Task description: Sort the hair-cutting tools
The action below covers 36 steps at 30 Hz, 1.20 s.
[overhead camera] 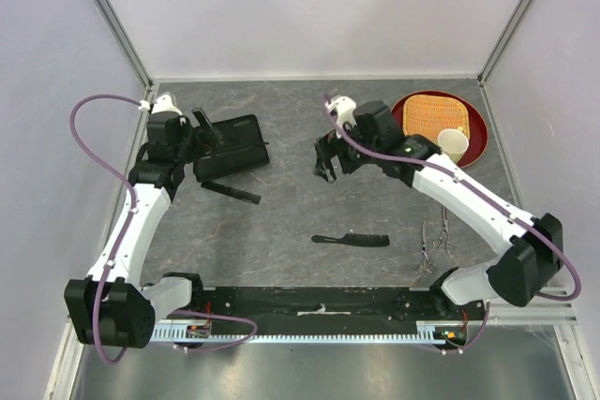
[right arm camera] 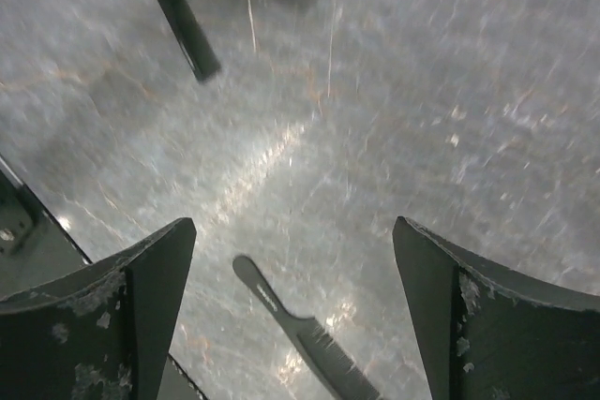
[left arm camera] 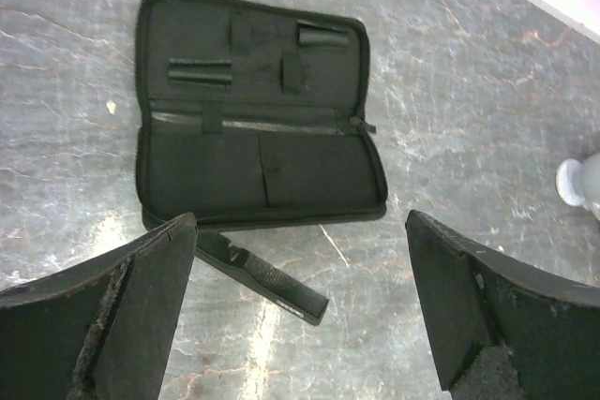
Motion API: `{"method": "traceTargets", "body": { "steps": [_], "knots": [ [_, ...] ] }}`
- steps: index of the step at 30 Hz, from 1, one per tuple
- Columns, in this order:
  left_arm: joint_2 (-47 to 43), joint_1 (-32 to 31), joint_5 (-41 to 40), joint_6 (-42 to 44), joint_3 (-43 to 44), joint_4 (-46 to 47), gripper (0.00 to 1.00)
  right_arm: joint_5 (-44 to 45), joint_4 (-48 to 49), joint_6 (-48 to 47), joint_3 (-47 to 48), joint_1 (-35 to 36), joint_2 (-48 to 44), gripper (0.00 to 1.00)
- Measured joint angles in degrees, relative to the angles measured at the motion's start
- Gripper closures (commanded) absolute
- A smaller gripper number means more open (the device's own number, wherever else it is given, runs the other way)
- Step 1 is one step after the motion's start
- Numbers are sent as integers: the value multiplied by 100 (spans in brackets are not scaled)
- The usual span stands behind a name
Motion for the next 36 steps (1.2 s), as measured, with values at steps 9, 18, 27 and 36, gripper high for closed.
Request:
{"method": "traceTargets", "body": {
  "steps": [9, 18, 27, 36],
  "knots": [
    [-225, 0, 868, 0, -345, 448, 5, 691, -420, 417, -942, 699, 376, 11],
    [-201, 0, 1504, 2, -437, 752, 6, 391, -590, -378, -1580, 1480, 807, 21],
    [-201, 0, 1513, 4, -492, 756, 6, 564, -544, -822, -1578, 1670, 1613, 36],
    [-201, 0, 1513, 26, -492, 756, 6, 907, -481, -962, -1443, 1810, 1906, 50]
  ]
}}
